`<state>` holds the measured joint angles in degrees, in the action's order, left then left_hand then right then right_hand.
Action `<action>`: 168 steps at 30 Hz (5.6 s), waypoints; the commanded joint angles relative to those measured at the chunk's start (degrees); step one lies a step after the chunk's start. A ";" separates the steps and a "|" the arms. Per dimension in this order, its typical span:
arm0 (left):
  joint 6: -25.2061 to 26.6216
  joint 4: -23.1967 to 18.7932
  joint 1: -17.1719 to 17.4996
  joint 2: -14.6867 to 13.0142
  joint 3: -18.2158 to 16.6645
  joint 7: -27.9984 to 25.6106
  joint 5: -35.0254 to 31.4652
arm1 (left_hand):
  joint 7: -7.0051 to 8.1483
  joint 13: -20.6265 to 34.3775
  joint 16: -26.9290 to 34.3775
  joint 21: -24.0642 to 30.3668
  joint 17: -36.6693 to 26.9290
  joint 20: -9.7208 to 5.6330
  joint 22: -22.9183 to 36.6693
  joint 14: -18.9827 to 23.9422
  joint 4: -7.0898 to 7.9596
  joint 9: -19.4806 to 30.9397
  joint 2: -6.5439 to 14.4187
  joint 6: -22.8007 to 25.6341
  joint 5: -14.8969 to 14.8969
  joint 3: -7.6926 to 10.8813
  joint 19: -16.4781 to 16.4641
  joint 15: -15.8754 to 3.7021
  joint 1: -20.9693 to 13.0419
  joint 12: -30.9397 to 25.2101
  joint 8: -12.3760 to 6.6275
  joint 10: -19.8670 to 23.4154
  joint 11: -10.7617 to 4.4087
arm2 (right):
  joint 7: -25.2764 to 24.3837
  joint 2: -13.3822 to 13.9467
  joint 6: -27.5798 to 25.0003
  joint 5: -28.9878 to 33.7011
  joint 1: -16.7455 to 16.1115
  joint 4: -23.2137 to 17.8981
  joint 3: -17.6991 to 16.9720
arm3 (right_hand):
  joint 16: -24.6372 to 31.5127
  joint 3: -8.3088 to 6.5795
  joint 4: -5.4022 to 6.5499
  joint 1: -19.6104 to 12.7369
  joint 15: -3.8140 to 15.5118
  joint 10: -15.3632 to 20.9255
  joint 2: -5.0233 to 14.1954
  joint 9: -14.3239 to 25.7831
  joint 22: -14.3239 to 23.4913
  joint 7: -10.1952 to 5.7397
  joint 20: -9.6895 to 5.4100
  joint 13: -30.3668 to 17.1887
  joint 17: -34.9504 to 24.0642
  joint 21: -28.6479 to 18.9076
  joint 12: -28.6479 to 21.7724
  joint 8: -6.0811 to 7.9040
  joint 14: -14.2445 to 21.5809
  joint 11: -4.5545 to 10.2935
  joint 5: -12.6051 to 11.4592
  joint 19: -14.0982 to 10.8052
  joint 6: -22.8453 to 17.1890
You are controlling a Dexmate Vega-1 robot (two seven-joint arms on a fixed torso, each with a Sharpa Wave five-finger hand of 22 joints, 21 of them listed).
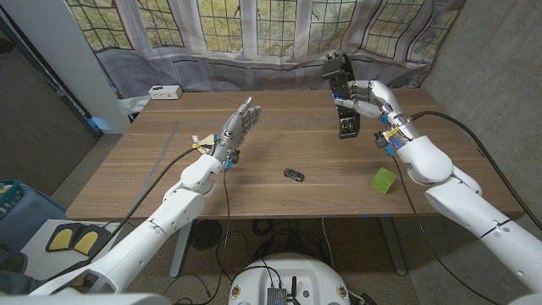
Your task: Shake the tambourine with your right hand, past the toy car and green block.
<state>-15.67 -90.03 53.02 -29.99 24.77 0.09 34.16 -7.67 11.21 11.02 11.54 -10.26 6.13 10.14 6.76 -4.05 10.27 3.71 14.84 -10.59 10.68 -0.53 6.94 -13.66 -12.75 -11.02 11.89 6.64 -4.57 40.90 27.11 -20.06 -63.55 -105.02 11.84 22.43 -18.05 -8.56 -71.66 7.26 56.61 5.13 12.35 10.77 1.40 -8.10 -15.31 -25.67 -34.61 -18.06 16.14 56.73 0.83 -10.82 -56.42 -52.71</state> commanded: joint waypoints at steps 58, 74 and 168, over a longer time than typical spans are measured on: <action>-0.17 0.75 0.02 -0.46 -0.73 0.76 1.10 | -0.04 0.15 -0.17 -0.15 -0.10 0.93 0.18 0.24 -0.55 0.07 0.27 0.27 0.03 0.18 -0.04 0.00 0.18 0.29 0.14 0.39 0.07 | 28.26 -13.20 1.83 -34.67 -0.35 11.17 -9.43 | -1.08 -0.26 0.04 -4.42 5.35 0.37 3.98 0.26 -0.07 -5.28 -0.91 -0.20 -0.09 -2.58 0.54 -0.59 2.44 0.59 -0.52 0.59 -5.14; -0.21 1.26 -0.04 -0.32 -0.62 1.27 1.46 | -0.06 0.16 -0.18 -0.21 -0.10 1.03 0.18 0.21 -0.60 0.08 0.31 0.39 0.03 0.20 0.11 -0.03 0.21 0.29 0.11 0.47 0.07 | 9.01 -1.13 0.51 -2.70 -1.01 0.69 -5.89 | -1.25 -0.17 0.16 -4.29 4.92 0.42 4.10 0.28 -0.11 -5.18 -0.43 -0.28 -0.39 -3.03 0.71 -0.61 2.17 0.11 -0.56 1.24 -5.52; -0.67 1.48 0.89 -0.82 -1.11 2.14 2.40 | -0.06 0.18 -0.19 -0.21 -0.11 1.00 0.19 0.13 -0.93 0.08 0.53 0.58 0.03 0.32 0.26 0.04 0.40 0.39 0.13 0.58 0.01 | 5.30 15.87 -47.20 39.61 4.30 -23.22 13.64 | -1.96 -0.08 0.21 -4.31 4.71 0.63 4.18 0.32 -0.37 -4.84 -0.12 -0.39 -1.48 -5.94 1.71 -1.62 1.95 -0.07 -0.64 2.64 -5.36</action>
<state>-15.72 -89.98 54.32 -31.23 23.71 1.40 36.09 -7.89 11.21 10.80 11.54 -10.26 6.67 10.14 6.76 -4.75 10.26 3.93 15.05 -10.59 10.91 -0.41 6.94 -13.43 -12.53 -11.03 12.09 6.45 -0.66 56.69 -12.59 16.56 -61.01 -128.09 21.77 20.40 -17.79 -8.51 -71.89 7.30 56.79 4.90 12.42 10.29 1.19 -7.55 -15.54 -26.93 -40.10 -16.51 14.14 57.14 1.02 -11.28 -54.02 -53.12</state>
